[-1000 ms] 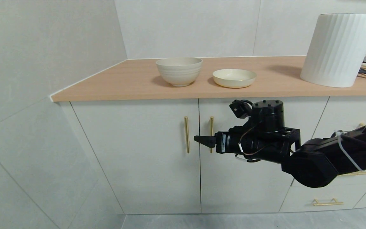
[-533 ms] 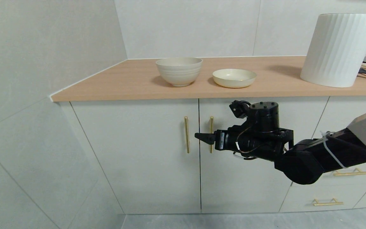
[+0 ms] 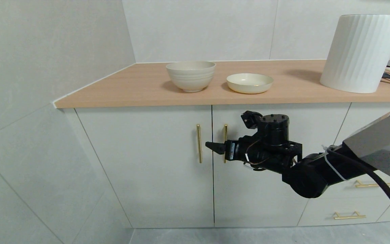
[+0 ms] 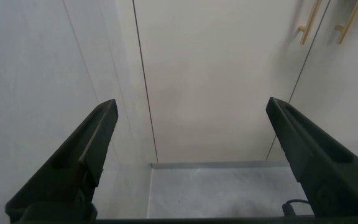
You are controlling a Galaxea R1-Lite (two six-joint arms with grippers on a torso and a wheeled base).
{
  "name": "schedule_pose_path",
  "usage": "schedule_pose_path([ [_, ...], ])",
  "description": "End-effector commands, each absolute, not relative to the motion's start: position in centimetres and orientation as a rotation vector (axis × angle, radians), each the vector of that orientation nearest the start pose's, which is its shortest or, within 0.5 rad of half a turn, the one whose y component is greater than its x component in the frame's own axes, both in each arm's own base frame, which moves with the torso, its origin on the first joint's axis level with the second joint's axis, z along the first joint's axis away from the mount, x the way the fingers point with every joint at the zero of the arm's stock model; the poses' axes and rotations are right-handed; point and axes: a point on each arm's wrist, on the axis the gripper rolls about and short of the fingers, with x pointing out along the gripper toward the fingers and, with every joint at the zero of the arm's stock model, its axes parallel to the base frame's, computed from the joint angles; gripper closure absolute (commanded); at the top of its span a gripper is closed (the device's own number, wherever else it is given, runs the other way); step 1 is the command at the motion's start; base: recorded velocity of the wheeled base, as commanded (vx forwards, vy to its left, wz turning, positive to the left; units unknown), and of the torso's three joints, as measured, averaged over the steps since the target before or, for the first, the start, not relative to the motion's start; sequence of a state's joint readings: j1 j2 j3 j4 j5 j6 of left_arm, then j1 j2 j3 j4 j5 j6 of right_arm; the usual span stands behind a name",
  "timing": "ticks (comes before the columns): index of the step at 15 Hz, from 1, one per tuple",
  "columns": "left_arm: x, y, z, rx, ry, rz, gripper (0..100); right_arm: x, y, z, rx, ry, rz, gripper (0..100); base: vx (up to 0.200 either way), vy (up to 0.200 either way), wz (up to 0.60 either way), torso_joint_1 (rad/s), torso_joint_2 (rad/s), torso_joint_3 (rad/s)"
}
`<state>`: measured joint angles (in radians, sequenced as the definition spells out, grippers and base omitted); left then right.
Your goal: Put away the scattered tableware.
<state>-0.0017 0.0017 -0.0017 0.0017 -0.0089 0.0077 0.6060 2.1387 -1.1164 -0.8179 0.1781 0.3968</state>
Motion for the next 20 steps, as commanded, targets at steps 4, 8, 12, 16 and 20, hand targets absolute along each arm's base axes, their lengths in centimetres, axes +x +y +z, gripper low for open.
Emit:
schedule_pose_path([
  [4,-2.3,0.0,7.6,0.008,0.001,-0.011,0,34.2,24.4,11.9,0.362,0.343,0.737,0,0.0,0.0,0.0,0.0,0.0,0.0],
  [8,-2.3,0.0,7.6,0.008,0.001,-0.011,0,34.1,24.8,11.8,0.379,0.342,0.747,0,0.0,0.0,0.0,0.0,0.0,0.0],
  [12,-2.3,0.0,7.6,0.008,0.001,-0.011,0,33.6,25.1,12.2,0.411,0.332,0.766,0,0.0,0.0,0.0,0.0,0.0,0.0],
  [16,-2.3,0.0,7.6,0.008,0.001,-0.011,0,33.4,25.2,12.2,0.412,0.319,0.774,0,0.0,0.0,0.0,0.0,0.0,0.0],
  [20,-2.3,0.0,7.6,0.008,0.001,-0.011,0,32.3,25.1,12.8,0.412,0.317,0.797,0,0.0,0.0,0.0,0.0,0.0,0.0],
])
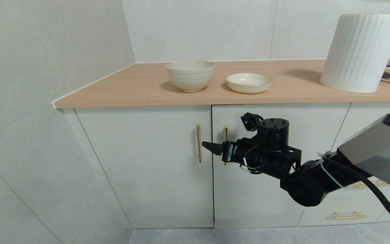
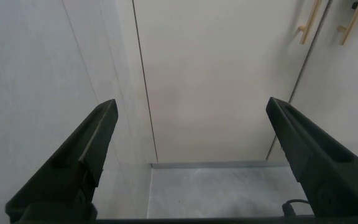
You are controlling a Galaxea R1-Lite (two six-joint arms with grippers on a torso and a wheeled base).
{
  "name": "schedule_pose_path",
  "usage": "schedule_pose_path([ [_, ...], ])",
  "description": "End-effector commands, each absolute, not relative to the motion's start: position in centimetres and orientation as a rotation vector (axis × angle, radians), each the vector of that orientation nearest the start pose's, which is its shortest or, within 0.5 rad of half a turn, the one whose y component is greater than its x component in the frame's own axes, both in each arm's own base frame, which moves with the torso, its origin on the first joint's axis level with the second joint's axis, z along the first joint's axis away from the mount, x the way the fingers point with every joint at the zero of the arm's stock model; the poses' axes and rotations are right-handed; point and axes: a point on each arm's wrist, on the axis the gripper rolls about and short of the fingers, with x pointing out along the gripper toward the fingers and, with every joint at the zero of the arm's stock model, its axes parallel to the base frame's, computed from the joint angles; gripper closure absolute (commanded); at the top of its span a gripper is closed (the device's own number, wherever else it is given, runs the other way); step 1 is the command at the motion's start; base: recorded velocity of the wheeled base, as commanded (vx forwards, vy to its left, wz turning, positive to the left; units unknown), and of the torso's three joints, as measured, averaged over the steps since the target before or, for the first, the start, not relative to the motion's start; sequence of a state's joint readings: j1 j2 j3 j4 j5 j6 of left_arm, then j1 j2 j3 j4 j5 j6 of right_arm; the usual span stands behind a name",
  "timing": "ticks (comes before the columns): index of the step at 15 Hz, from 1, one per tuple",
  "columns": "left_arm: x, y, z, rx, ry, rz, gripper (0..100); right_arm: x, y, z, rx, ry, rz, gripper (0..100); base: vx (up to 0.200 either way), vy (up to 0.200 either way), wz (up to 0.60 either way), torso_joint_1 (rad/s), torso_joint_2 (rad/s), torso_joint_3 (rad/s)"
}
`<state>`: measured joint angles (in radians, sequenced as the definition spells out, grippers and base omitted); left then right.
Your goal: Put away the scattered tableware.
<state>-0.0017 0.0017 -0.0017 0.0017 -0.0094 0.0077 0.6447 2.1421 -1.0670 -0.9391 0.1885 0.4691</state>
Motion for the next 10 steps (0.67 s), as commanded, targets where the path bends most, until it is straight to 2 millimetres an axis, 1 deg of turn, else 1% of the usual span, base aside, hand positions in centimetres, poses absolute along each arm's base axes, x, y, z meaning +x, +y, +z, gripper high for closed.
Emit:
schedule_pose_path([
  [1,-2.3,0.0,7.6,0.008,0.001,-0.011,0,32.1,25.0,12.8,0.411,0.321,0.801,0,0.0,0.0,0.0,0.0,0.0,0.0],
  [4,-2.3,0.0,7.6,0.008,0.001,-0.011,0,31.8,24.9,12.7,0.408,0.33,0.81,0,0.0,0.0,0.0,0.0,0.0,0.0],
  [6,-2.3,0.0,7.6,0.008,0.001,-0.011,0,30.7,24.2,13.3,0.406,0.349,0.857,0,0.0,0.0,0.0,0.0,0.0,0.0],
  [8,-2.3,0.0,7.6,0.008,0.001,-0.011,0,29.2,23.0,14.3,0.406,0.381,0.977,0,0.0,0.0,0.0,0.0,0.0,0.0],
  [10,-2.3,0.0,7.6,0.008,0.001,-0.011,0,28.5,22.3,14.8,0.407,0.383,1.002,0,0.0,0.0,0.0,0.0,0.0,0.0],
])
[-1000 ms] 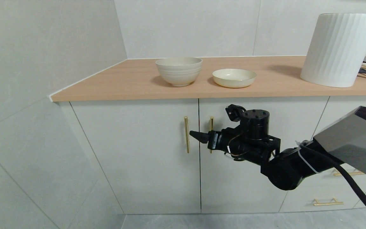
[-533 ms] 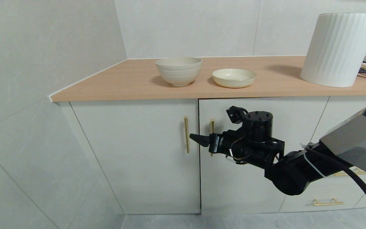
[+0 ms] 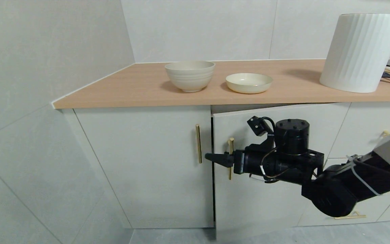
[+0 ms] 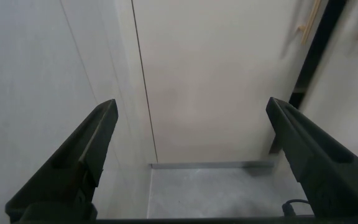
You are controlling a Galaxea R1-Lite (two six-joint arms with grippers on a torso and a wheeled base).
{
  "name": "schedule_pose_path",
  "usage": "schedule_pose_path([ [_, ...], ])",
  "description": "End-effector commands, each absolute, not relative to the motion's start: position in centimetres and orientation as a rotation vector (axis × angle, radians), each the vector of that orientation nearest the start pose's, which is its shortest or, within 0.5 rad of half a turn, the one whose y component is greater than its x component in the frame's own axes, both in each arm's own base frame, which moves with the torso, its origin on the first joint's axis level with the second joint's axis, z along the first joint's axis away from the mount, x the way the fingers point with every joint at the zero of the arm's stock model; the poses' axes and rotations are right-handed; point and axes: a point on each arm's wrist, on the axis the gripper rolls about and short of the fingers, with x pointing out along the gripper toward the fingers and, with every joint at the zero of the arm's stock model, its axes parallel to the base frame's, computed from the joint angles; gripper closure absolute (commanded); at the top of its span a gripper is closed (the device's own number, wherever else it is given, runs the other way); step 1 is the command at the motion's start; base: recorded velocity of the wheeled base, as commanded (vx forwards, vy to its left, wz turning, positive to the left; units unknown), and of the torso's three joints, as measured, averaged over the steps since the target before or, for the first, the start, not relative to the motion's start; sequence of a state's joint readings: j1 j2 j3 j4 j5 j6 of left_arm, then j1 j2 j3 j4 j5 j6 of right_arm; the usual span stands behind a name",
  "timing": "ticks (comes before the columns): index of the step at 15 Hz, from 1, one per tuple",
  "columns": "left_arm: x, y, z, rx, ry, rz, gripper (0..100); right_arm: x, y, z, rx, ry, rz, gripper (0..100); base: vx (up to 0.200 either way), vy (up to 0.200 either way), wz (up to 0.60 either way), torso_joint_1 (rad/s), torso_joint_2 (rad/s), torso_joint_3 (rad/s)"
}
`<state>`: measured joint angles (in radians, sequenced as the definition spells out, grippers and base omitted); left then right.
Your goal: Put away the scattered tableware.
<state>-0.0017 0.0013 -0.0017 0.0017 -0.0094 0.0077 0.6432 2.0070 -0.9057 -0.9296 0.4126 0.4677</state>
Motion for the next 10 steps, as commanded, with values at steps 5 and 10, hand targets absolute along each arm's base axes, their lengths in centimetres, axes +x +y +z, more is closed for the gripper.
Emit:
schedule_pose_path([
  [5,-2.3,0.0,7.6,0.008,0.001,-0.011,0,26.4,20.8,15.5,0.406,0.395,1.021,0,0.0,0.0,0.0,0.0,0.0,0.0],
  [10,-2.3,0.0,7.6,0.009,0.001,-0.011,0,23.5,19.0,15.0,0.398,0.471,1.109,0,0.0,0.0,0.0,0.0,0.0,0.0],
])
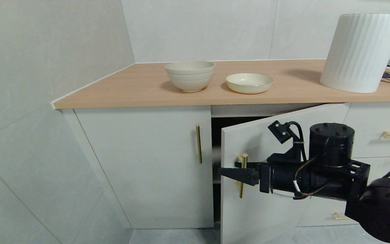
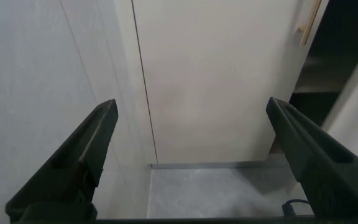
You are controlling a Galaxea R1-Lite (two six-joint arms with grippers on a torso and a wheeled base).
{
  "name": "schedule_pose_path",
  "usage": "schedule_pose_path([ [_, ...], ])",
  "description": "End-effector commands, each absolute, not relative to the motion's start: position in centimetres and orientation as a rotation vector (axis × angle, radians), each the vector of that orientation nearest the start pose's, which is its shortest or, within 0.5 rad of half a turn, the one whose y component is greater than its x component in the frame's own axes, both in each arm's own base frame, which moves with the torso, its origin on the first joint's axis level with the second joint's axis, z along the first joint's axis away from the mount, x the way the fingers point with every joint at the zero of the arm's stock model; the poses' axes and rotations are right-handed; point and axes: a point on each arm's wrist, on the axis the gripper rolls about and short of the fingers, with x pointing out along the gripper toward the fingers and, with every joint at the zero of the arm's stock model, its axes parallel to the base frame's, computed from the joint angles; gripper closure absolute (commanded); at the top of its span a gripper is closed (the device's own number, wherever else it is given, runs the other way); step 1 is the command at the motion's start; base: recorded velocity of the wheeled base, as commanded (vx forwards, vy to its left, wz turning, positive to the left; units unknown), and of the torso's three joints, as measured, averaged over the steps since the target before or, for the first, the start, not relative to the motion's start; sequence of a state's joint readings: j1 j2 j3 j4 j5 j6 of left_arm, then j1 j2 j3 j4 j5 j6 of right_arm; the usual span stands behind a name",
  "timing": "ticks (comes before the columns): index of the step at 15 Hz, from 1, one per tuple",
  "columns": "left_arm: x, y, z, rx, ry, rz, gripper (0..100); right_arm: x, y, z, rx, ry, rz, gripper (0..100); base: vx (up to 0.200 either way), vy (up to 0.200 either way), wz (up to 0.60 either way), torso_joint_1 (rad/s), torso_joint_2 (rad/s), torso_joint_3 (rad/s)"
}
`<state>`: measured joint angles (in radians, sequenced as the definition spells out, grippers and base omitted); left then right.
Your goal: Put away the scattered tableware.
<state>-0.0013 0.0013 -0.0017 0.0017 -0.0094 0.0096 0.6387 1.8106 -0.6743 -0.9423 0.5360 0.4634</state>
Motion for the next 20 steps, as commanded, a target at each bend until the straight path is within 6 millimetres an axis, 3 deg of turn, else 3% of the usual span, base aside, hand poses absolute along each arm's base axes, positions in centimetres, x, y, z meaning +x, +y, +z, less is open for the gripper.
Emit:
schedule_pose_path([
  [1,-2.3,0.0,7.6,0.018,0.003,-0.011,0,23.3,18.8,15.2,0.397,0.464,1.111,0,0.0,0.0,0.0,0.0,0.0,0.0],
  [6,-2.3,0.0,7.7,0.031,-0.005,-0.014,0,23.1,18.3,15.8,0.397,0.442,1.105,0,0.0,0.0,0.0,0.0,0.0,0.0],
  [8,-2.6,-0.1,8.8,0.03,-0.062,-0.047,0,23.1,18.3,15.8,0.397,0.441,1.107,0,0.0,0.0,0.0,0.0,0.0,0.0],
  [10,-3.6,-0.5,11.6,0.026,-0.13,-0.223,0,22.9,18.3,15.5,0.396,0.454,1.108,0,0.0,0.0,0.0,0.0,0.0,0.0],
  [13,-3.0,-1.0,16.0,-0.008,-0.034,-0.474,0,22.9,18.3,15.3,0.395,0.462,1.109,0,0.0,0.0,0.0,0.0,0.0,0.0],
  [14,-1.6,-1.2,18.5,-0.035,0.021,-0.59,0,22.8,18.4,15.3,0.395,0.462,1.111,0,0.0,0.0,0.0,0.0,0.0,0.0],
  [16,1.0,-1.5,20.2,-0.072,0.126,-0.712,0,22.7,18.4,15.2,0.394,0.466,1.113,0,0.0,0.0,0.0,0.0,0.0,0.0],
  [20,8.0,-2.3,21.8,-0.171,0.343,-0.969,0,22.5,18.6,15.1,0.39,0.473,1.119,0,0.0,0.0,0.0,0.0,0.0,0.0],
])
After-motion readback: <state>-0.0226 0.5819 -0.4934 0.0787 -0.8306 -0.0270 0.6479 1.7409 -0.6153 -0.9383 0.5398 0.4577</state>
